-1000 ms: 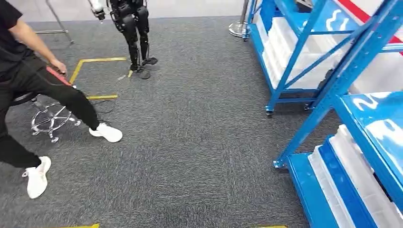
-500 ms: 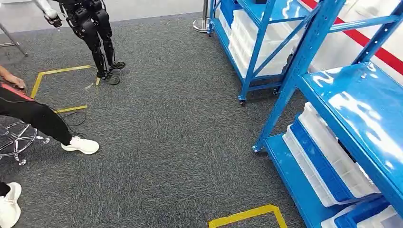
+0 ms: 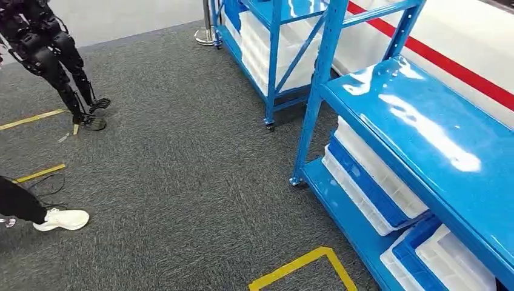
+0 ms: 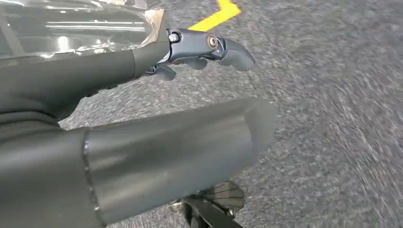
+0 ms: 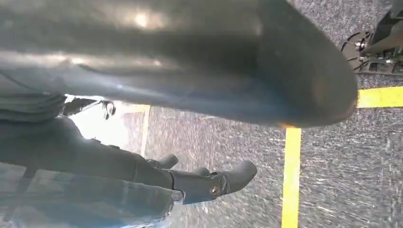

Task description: Take the parts from the cabinet and place them on the table.

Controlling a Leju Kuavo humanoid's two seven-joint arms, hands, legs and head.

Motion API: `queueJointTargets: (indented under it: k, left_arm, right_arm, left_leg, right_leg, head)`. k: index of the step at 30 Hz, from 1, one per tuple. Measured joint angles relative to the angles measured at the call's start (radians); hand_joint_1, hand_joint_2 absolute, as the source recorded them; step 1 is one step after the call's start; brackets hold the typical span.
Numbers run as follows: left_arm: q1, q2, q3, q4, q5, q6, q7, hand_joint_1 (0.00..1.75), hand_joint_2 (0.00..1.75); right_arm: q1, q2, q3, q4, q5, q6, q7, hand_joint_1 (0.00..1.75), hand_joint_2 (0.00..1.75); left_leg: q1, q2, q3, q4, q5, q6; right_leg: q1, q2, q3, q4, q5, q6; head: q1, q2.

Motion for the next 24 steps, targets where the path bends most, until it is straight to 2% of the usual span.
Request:
queueJointTargets:
  k: [1,2,3,5,6,7,8,9,10,11,12,13,14,15,16,17,18,20,21,22,23,24]
  left_arm:
    - [0.000,0.000,0.000,0.000,0.000,0.000,0.002,0.00,0.00]
    - [-0.001,-0.001,0.000,0.000,-0.003,0.000,0.002,0.00,0.00]
    - [-0.001,-0.001,0.000,0.000,-0.004,0.000,0.003,0.00,0.00]
    - [-0.004,-0.003,0.000,0.000,-0.006,0.000,0.005,0.00,0.00]
    - [-0.006,-0.008,0.000,0.000,-0.007,0.000,0.005,0.00,0.00]
    - [-0.008,-0.008,0.000,0.000,-0.009,0.001,0.005,0.00,0.00]
    - [-0.008,-0.007,0.000,0.000,-0.009,0.001,0.005,0.00,0.00]
    - [-0.008,-0.007,0.000,0.000,-0.009,0.001,0.005,0.00,0.00]
    - [-0.007,-0.008,0.000,0.000,-0.010,0.001,0.006,0.00,0.00]
    - [-0.007,-0.008,0.000,0.000,-0.010,0.001,0.008,0.00,0.00]
    - [-0.007,-0.008,0.000,0.000,-0.010,0.001,0.008,0.00,0.00]
    - [-0.008,-0.008,0.000,0.000,-0.011,0.001,0.008,0.00,0.00]
    - [-0.008,-0.010,0.000,0.000,-0.012,0.001,0.009,0.00,0.00]
    - [-0.008,-0.012,0.000,0.000,-0.012,0.001,0.009,0.00,0.00]
    - [-0.009,-0.012,0.000,0.000,-0.012,0.002,0.009,0.00,0.00]
    - [-0.008,-0.009,0.000,-0.001,-0.012,0.002,0.010,0.00,0.00]
    - [-0.009,-0.010,0.000,-0.001,-0.012,0.002,0.011,0.00,0.00]
    - [-0.015,-0.010,0.000,-0.001,-0.013,0.002,0.011,0.00,0.00]
    - [-0.017,-0.010,0.000,-0.001,-0.014,0.002,0.011,0.00,0.00]
    - [-0.019,-0.010,0.000,-0.001,-0.016,0.002,0.011,0.00,0.00]
    - [-0.019,-0.009,0.000,-0.001,-0.017,0.002,0.011,0.00,0.00]
    - [-0.017,-0.009,0.000,-0.001,-0.017,0.003,0.011,0.00,0.00]
  right_arm:
    - [-0.001,0.000,0.000,0.000,0.002,0.000,0.000,0.00,0.00]
    - [-0.005,0.000,-0.001,0.000,0.004,0.000,0.000,0.00,0.00]
    - [-0.005,0.000,-0.002,0.000,0.005,0.001,0.000,0.00,0.00]
    - [0.002,0.000,-0.004,0.000,0.006,0.002,0.000,0.00,0.00]
    - [0.003,-0.003,-0.005,0.000,0.008,0.003,0.000,0.00,0.00]
    - [0.004,-0.003,-0.005,0.000,0.008,0.003,0.000,0.00,0.00]
    - [0.001,-0.003,-0.005,0.000,0.009,0.004,0.000,0.00,0.00]
    - [-0.001,-0.002,-0.005,0.000,0.010,0.005,0.000,0.00,0.00]
    - [-0.001,-0.003,-0.005,0.000,0.010,0.005,0.000,0.00,0.00]
    - [-0.001,-0.003,-0.005,0.000,0.011,0.006,0.000,0.00,0.00]
    - [0.001,-0.003,-0.005,0.000,0.011,0.006,0.000,0.00,0.00]
    - [0.002,-0.004,-0.005,0.000,0.011,0.006,0.001,0.00,0.00]
    - [0.004,-0.006,-0.006,0.000,0.011,0.006,0.004,0.00,0.00]
    - [0.004,-0.007,-0.006,0.000,0.011,0.006,0.004,0.00,0.00]
    - [0.002,-0.008,-0.006,0.000,0.011,0.006,0.004,0.00,0.00]
    - [-0.001,-0.003,-0.006,0.000,0.011,0.006,0.004,0.00,0.00]
    - [-0.002,-0.004,-0.007,0.000,0.011,0.006,0.004,0.00,0.00]
    - [-0.001,-0.005,-0.008,0.000,0.011,0.006,0.004,0.00,0.00]
    - [-0.001,-0.005,-0.009,0.000,0.011,0.006,0.004,0.00,0.00]
    - [-0.001,-0.003,-0.010,0.000,0.011,0.006,0.005,0.00,0.00]
    - [-0.002,-0.004,-0.011,0.000,0.011,0.006,0.006,0.00,0.00]
    - [-0.003,-0.004,-0.014,0.000,0.011,0.006,0.009,0.00,0.00]
  left_leg:
    - [0.001,-0.052,0.022,-0.059,0.013,0.005]
    - [0.001,-0.051,0.028,-0.076,0.008,0.005]
    - [-0.003,-0.041,0.026,-0.073,0.009,0.006]
    - [-0.014,-0.023,0.027,-0.074,0.012,0.020]
    - [-0.005,-0.007,0.031,-0.094,0.024,0.033]
    - [-0.007,0.004,0.036,-0.103,0.030,0.041]
    - [-0.007,0.017,0.034,-0.107,0.032,0.047]
    - [-0.009,0.031,0.032,-0.107,0.032,0.047]
    - [-0.011,0.047,0.032,-0.107,0.032,0.048]
    - [-0.011,0.061,0.030,-0.106,0.031,0.048]
    - [-0.011,0.074,0.030,-0.106,0.031,0.047]
    - [-0.011,0.085,0.030,-0.106,0.030,0.046]
    - [-0.010,0.097,0.031,-0.106,0.029,0.043]
    - [-0.010,0.106,0.033,-0.105,0.027,0.040]
    - [-0.013,0.115,0.038,-0.101,0.023,0.033]
    - [-0.021,0.124,0.041,-0.100,0.017,0.023]
    - [-0.021,0.131,0.047,-0.099,0.012,0.015]
    - [-0.016,0.151,0.058,-0.103,0.010,0.007]
    - [-0.012,0.161,0.061,-0.103,0.006,-0.002]
    - [-0.003,0.118,0.058,-0.088,-0.007,-0.012]
    - [-0.002,0.072,0.044,-0.053,-0.038,-0.014]
    - [-0.002,0.045,0.011,0.020,-0.086,-0.014]
  right_leg:
    - [0.001,0.012,-0.003,0.001,0.000,0.001]
    - [0.010,0.023,-0.010,0.007,-0.002,0.006]
    - [0.004,0.030,-0.015,0.005,0.002,0.012]
    - [-0.001,0.049,-0.031,-0.006,0.009,0.029]
    - [0.008,0.048,-0.028,0.000,0.008,0.035]
    - [0.004,-0.002,-0.043,0.022,-0.005,0.031]
    - [0.006,-0.040,-0.069,0.077,-0.041,0.023]
    - [0.004,-0.055,-0.108,0.151,-0.078,0.019]
    - [0.002,-0.060,-0.148,0.233,-0.109,0.018]
    - [0.000,-0.062,-0.179,0.298,-0.130,0.022]
    - [-0.002,-0.064,-0.186,0.317,-0.131,0.031]
    - [-0.004,-0.066,-0.170,0.289,-0.116,0.042]
    - [-0.008,-0.073,-0.121,0.202,-0.082,0.057]
    - [-0.013,-0.091,-0.065,0.102,-0.049,0.068]
    - [-0.017,-0.140,-0.008,0.005,-0.023,0.074]
    - [-0.007,-0.171,-0.009,-0.002,-0.015,0.063]
    - [-0.007,-0.152,-0.002,-0.005,-0.011,0.047]
    - [-0.001,-0.134,-0.012,-0.004,-0.013,0.034]
    - [-0.003,-0.120,-0.010,-0.007,-0.011,0.023]
    - [-0.016,-0.108,0.001,-0.009,-0.007,0.016]
    - [-0.015,-0.100,0.000,-0.008,-0.005,0.011]
    - [-0.013,-0.090,-0.002,-0.008,-0.002,0.002]
  head:
    - [0.000,0.000]
    - [0.001,0.000]
    - [0.001,0.000]
    - [0.000,0.000]
    - [0.001,0.000]
    - [0.001,0.000]
    - [0.007,0.000]
    - [0.008,0.000]
    - [0.008,0.000]
    - [0.008,0.000]
    - [0.008,0.000]
    - [0.008,0.000]
    - [0.008,0.000]
    - [0.008,0.000]
    - [0.008,0.000]
    - [0.010,0.000]
    - [0.006,0.000]
    - [0.004,0.000]
    - [0.006,0.000]
    - [0.004,0.000]
    - [0.004,0.000]
    - [0.003,0.000]
